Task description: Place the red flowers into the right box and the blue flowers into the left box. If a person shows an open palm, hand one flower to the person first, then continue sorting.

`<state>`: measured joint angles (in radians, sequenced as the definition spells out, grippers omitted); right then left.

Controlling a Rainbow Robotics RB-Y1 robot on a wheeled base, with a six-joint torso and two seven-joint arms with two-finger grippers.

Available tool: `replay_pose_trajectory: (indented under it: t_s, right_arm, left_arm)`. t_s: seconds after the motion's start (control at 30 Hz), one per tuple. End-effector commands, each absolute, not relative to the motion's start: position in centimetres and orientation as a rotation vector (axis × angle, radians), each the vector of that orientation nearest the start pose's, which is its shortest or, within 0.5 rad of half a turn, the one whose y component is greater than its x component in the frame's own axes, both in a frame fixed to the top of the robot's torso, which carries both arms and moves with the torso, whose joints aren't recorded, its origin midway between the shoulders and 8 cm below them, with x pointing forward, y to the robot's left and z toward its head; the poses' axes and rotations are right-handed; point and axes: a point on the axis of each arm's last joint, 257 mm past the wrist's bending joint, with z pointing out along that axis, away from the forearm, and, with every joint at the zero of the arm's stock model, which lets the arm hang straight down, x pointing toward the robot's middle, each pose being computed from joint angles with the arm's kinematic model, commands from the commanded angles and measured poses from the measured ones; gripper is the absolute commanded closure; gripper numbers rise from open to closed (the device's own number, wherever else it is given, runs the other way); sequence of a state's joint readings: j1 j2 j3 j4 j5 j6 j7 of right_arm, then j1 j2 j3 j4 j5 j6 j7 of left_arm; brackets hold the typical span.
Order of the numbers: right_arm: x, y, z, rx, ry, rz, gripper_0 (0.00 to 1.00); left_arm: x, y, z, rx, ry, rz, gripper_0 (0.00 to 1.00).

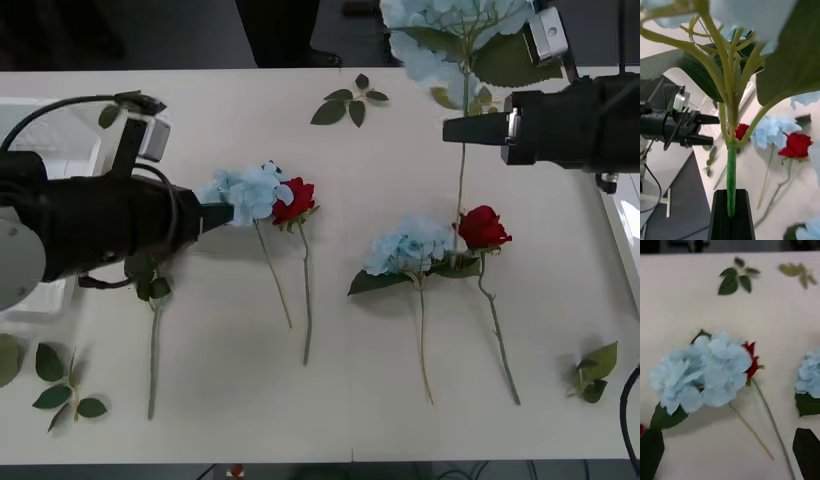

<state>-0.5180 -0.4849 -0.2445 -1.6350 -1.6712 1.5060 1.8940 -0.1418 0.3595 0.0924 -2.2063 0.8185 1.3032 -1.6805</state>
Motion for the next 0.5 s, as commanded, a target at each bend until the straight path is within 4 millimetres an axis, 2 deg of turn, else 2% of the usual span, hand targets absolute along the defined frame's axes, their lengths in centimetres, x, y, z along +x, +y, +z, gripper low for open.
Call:
replay_pose_trajectory:
  t_s: [0.03, 0.1, 0.27, 0.5]
  right_arm:
    - [44.7, -8.3, -0.7, -0.727, 1.783, 1.350, 1.00]
    - [44.9, -7.4, 0.0, -0.715, 1.755, 1.368, 1.00]
    - [45.0, -6.9, 0.6, -0.711, 1.738, 1.369, 1.00]
    - [44.9, -6.9, 0.4, -0.716, 1.743, 1.370, 1.00]
  left_arm:
    - [44.6, 12.6, -9.6, 0.589, 1.878, -0.665, 0.00]
    - [43.6, 11.6, -8.6, 0.648, 1.810, -0.754, 0.00]
    - [42.4, 9.5, -7.8, 0.730, 1.688, -0.881, 0.00]
    - [42.4, 3.4, -8.4, 0.705, 1.516, -1.000, 0.00]
